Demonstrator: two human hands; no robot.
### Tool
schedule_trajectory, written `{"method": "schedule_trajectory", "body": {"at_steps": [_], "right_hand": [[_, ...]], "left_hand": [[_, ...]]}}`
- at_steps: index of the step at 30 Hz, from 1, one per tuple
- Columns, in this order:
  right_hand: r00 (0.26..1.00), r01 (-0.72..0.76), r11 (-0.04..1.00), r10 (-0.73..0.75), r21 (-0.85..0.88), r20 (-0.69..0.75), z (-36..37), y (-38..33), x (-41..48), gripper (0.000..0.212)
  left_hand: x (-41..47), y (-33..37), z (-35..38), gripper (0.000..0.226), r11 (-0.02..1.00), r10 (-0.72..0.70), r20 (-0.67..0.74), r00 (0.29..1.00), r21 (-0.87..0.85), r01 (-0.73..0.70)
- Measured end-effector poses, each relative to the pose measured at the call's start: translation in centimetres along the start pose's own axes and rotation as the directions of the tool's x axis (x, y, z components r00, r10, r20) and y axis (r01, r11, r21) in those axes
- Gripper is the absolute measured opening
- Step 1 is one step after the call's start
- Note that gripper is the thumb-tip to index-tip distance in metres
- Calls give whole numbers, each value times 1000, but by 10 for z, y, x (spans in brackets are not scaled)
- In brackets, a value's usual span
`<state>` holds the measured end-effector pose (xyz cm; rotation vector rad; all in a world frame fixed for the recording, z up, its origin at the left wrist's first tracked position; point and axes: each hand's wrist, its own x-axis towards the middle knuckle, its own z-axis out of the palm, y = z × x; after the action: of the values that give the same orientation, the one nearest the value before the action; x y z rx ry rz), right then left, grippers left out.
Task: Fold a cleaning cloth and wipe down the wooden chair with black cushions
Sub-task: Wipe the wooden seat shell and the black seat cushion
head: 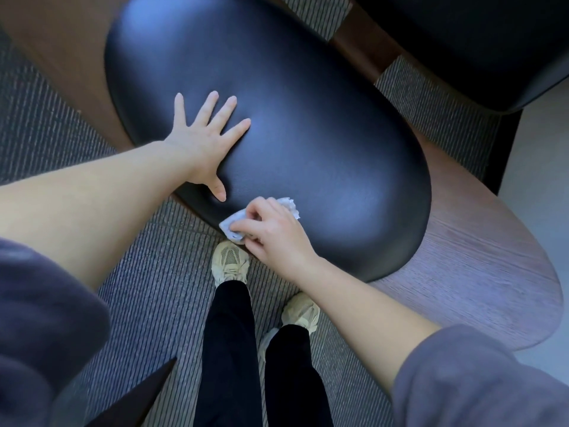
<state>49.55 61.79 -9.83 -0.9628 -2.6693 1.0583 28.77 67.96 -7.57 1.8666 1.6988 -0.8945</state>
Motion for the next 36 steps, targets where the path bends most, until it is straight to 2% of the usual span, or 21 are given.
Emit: {"method": "schedule_trajectory", "body": {"at_steps": [2, 6, 9, 16, 20, 24, 27, 32, 36], "right_hand": [[1000, -16, 1000, 16, 3, -11, 2, -2, 0, 20], [988, 131, 990, -125, -60, 93, -8, 14, -27, 14], [971, 192, 976, -172, -107, 167, -16, 22, -43, 13], [983, 162, 980, -150, -119, 101, -4, 12, -28, 13], [976, 181, 977, -163, -114, 147, -21, 25, -46, 13], [996, 49, 996, -44, -70, 74, -38, 39, -49, 24], [995, -101, 995, 101, -25, -27, -40, 46, -35, 20], [944, -298, 950, 307, 87, -120, -47, 66, 1, 22], [909, -380, 919, 392, 107, -139, -57, 85, 27, 22]], "left_hand": [[-2, 2, 0, 141, 999, -37, 6, 999, -26, 37], [-11, 6, 2, 135, 986, -128, 48, 991, -101, 133], [-16, 7, 7, 130, 978, -159, 52, 986, -132, 164], [-19, 14, 3, 127, 969, -173, 75, 982, -167, 184], [-20, 15, 2, 128, 969, -161, 104, 981, -172, 177], [-21, 26, 2, 140, 977, -135, 135, 982, -148, 154], [-18, 33, 1, 144, 980, -131, 143, 981, -129, 150], [-3, 33, -12, 154, 995, -87, 183, 979, -23, 93], [16, 36, -25, 157, 999, -46, 227, 973, 4, 46]]}}
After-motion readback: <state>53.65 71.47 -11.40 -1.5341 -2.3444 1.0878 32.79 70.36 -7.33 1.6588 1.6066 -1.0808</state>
